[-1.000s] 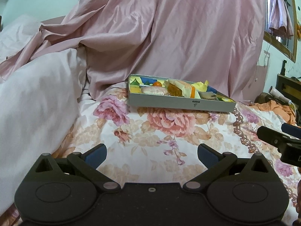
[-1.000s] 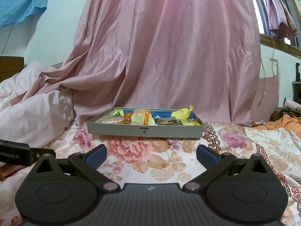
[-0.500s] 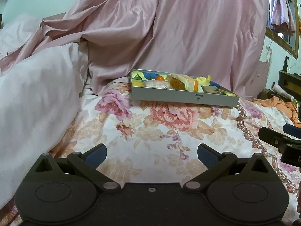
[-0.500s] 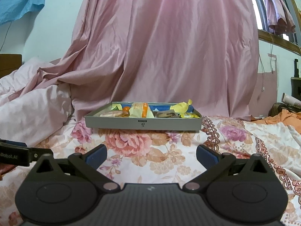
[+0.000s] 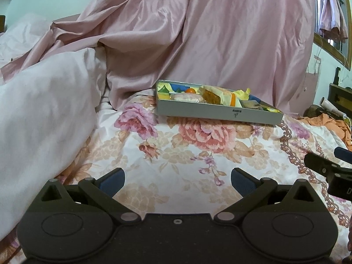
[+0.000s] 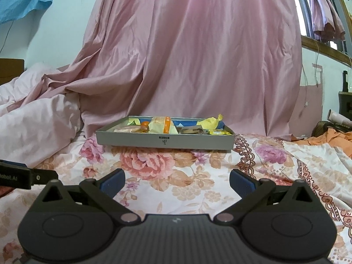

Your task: Organize snacks

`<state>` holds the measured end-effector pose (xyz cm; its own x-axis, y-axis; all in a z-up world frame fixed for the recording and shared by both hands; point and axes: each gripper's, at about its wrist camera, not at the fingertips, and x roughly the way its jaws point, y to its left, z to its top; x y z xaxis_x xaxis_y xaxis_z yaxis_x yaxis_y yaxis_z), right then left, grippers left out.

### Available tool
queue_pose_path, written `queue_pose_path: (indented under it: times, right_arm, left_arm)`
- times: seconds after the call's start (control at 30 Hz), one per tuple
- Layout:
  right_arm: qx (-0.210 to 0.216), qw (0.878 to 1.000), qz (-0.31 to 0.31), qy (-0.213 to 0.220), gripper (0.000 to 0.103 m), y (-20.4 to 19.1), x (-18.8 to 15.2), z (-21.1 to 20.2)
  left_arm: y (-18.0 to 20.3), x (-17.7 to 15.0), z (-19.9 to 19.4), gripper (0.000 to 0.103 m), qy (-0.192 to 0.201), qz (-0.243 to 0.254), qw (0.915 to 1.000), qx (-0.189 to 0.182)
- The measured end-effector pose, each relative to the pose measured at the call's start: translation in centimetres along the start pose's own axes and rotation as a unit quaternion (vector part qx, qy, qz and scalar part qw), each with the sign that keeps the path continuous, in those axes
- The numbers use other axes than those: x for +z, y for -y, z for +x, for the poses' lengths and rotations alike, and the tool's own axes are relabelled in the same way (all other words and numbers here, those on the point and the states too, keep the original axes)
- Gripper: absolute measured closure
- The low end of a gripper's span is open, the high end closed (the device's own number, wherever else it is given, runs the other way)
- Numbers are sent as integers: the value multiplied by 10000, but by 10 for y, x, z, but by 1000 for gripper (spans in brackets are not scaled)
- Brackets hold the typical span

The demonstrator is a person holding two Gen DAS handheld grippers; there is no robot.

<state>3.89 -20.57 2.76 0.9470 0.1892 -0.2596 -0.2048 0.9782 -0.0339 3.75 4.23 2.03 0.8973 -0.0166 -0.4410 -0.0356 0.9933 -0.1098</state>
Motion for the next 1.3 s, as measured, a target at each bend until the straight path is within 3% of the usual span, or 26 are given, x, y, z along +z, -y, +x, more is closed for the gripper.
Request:
queue_pose_path:
  times: [1.3]
  right_arm:
    - [-44, 9999, -89, -26, 0, -4, -4, 2]
  left_arm:
    - [0, -3, 0, 1, 73, 36, 10000, 54]
